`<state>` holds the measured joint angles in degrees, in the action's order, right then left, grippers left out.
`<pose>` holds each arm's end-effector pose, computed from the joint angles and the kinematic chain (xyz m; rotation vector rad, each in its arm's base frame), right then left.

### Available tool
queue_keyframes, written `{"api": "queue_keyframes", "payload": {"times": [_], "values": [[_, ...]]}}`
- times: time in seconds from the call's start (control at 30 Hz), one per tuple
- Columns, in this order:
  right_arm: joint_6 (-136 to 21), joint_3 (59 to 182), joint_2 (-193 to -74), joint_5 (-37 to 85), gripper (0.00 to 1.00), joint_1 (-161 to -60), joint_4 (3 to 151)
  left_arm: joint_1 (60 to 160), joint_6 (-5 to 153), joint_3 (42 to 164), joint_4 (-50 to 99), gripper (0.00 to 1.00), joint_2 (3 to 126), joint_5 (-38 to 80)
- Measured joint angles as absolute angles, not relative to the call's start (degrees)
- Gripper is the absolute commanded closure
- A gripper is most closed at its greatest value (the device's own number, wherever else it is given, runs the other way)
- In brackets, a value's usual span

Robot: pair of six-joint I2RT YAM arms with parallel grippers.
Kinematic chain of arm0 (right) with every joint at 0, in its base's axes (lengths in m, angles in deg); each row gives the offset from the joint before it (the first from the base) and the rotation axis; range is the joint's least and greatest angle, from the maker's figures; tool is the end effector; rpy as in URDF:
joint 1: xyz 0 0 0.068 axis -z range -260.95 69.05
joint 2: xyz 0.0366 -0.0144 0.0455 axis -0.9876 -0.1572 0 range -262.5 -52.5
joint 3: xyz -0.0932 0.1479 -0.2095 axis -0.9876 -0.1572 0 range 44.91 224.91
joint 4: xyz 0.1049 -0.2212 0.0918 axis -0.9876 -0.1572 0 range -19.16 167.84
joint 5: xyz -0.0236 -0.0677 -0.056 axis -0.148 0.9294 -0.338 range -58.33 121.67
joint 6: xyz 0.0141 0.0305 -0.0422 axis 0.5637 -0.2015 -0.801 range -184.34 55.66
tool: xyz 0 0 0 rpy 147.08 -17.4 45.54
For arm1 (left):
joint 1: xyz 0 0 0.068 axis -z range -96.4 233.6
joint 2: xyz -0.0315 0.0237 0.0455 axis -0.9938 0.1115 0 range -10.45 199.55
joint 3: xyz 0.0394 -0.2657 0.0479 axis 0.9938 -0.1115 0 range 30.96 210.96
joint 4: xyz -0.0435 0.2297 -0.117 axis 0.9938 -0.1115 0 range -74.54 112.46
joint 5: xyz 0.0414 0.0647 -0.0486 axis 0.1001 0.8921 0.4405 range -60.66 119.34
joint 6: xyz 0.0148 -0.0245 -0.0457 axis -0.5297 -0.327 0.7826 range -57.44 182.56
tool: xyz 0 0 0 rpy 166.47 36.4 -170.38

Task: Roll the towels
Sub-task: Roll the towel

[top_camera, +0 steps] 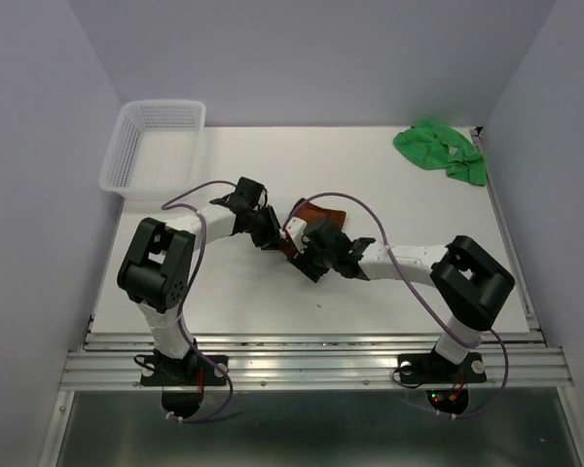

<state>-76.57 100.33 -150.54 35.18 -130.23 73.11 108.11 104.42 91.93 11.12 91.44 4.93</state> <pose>0.2313 0.2653 0.1726 -1.2063 2.0836 0.2286 0.3251 -0.1643 0.1726 -0.2060 2.6487 -0.9752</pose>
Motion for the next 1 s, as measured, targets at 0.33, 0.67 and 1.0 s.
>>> {"api": "queue_keyframes", "payload": {"times": [0.33, 0.67, 1.0], "values": [[-81.16, 96.61, -150.89, 44.64, 0.95, -133.97, 81.02, 106.8, 104.4, 91.29, 11.56, 0.71, 91.26, 3.01], [-75.69, 102.91, -150.92, 40.08, 0.99, -133.31, 70.72, 105.97, 104.05, 89.37, 11.91, 0.17, 87.24, 2.66], [-63.65, 110.28, -151.92, 17.67, 0.99, -120.29, 62.79, 104.84, 103.92, 87.47, 12.13, 0.07, 82.98, 2.92]]}}
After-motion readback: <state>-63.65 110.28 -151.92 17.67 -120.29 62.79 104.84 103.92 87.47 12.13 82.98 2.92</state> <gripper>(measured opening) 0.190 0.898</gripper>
